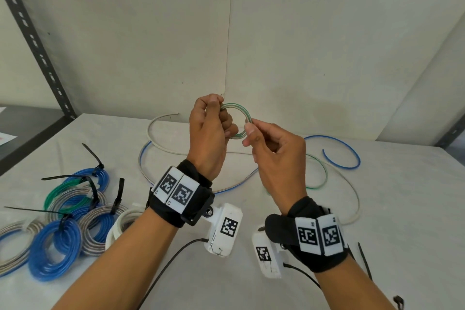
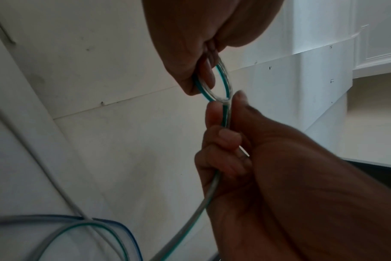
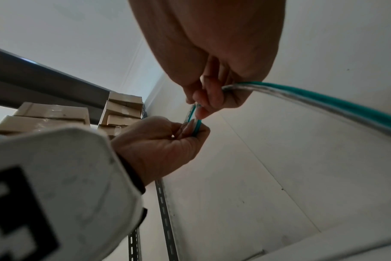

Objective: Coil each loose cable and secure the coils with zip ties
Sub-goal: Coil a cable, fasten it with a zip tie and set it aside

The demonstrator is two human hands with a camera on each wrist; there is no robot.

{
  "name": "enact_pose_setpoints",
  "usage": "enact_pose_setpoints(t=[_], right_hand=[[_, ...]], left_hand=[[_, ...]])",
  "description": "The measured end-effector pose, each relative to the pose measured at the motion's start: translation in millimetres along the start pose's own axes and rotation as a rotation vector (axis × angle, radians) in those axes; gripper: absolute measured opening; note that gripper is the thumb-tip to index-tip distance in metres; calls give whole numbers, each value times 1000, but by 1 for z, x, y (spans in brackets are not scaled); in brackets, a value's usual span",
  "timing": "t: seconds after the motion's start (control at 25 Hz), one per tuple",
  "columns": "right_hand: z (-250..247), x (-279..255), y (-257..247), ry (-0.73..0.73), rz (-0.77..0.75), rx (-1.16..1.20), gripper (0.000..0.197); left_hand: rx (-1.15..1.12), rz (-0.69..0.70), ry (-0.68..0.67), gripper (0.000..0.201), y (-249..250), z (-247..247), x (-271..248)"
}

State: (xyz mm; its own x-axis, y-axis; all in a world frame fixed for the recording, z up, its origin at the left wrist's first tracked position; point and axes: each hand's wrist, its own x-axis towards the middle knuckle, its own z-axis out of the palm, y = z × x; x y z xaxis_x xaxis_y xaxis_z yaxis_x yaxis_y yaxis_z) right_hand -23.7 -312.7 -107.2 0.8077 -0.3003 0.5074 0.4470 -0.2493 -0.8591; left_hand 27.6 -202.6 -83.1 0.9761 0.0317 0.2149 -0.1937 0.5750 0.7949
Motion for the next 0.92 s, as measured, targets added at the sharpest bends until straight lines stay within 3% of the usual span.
enact_pose_setpoints(t=[0.16, 0.28, 0.36, 0.48, 0.72, 0.92], right_hand=[[-6, 7, -3, -40, 30, -31, 13], [-33, 22, -10, -110, -18, -156, 8], [-50, 28, -14, -236, -78, -305, 11], [-61, 30, -18, -344, -110, -417, 10], [-53, 30, -12, -304, -61, -321, 8], [-33, 21, -5, -202, 21, -100, 17]], left_hand=[[-11, -23, -4, 21, -4, 3, -5], [27, -165, -146, 29, -2, 5, -5], [302, -200, -317, 42, 2, 3, -5], [604, -100, -478, 49, 1, 2, -10], [502, -57, -382, 57, -7, 0, -11], [199, -186, -261, 47, 4, 1, -6]])
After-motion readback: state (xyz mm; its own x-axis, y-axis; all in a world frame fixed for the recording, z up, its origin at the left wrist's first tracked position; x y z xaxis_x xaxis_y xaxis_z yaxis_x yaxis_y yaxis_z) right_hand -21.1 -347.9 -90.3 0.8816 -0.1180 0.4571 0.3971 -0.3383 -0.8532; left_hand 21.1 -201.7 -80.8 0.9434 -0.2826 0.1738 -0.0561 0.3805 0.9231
